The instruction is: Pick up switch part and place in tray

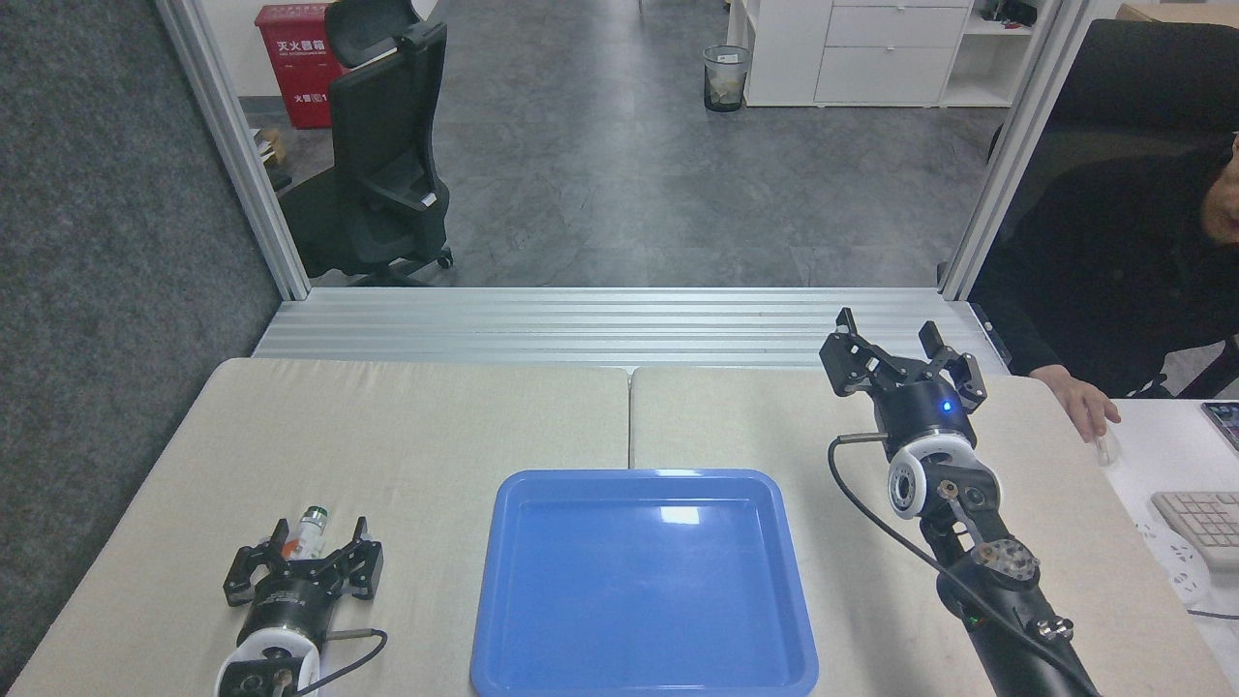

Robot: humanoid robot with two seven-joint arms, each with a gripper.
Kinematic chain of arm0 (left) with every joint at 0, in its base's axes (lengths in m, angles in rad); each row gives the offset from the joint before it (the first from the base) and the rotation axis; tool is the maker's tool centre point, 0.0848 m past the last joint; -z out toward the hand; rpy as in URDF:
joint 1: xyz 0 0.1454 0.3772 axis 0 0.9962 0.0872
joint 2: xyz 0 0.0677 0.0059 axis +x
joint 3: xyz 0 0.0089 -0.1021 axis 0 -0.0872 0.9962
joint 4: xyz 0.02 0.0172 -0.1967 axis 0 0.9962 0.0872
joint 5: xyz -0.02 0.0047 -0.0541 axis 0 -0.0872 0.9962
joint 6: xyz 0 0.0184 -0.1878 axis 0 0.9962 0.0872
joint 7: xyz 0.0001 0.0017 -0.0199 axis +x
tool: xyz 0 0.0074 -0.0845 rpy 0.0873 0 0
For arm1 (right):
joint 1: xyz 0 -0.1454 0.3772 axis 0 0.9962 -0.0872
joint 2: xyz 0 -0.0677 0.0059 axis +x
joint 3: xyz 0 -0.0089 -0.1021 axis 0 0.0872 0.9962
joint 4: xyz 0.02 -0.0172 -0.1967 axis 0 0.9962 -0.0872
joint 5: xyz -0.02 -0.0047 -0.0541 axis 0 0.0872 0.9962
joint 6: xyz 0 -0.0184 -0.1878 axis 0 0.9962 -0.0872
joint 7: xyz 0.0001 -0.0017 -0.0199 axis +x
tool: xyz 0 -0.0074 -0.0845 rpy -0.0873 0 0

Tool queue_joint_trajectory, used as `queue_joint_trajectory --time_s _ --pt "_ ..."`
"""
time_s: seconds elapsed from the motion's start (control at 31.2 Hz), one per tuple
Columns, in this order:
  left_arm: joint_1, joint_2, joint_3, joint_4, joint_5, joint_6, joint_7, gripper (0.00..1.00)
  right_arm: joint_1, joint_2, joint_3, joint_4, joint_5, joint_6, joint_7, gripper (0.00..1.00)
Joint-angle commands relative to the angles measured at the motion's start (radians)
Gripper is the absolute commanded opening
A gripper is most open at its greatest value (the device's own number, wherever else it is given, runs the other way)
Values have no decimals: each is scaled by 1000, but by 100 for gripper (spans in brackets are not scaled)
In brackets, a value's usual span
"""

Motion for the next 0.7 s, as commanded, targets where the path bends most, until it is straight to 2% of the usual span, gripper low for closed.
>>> queue_joint_trajectory --time_s 0.0,0.16,0.19,0.26,0.38,0.45,0.67 --pt "4 -2 -11 27 21 42 -1 93 -2 0 0 0 1 1 1 100" --pt "4 6 -9 22 21 48 -2 91 -2 0 0 0 1 1 1 100" --pt "4 8 -9 22 23 50 -2 82 0 0 0 0 1 1 1 100" --pt "6 11 -8 22 23 50 -2 53 -2 0 0 0 1 1 1 100" --pt "6 15 -9 16 21 50 -4 19 -2 0 0 0 1 2 1 100" --pt "6 21 -9 10 21 48 -4 7 -2 0 0 0 1 2 1 100" --pt "7 28 -8 -65 21 51 -41 9 -2 0 0 0 1 2 1 100"
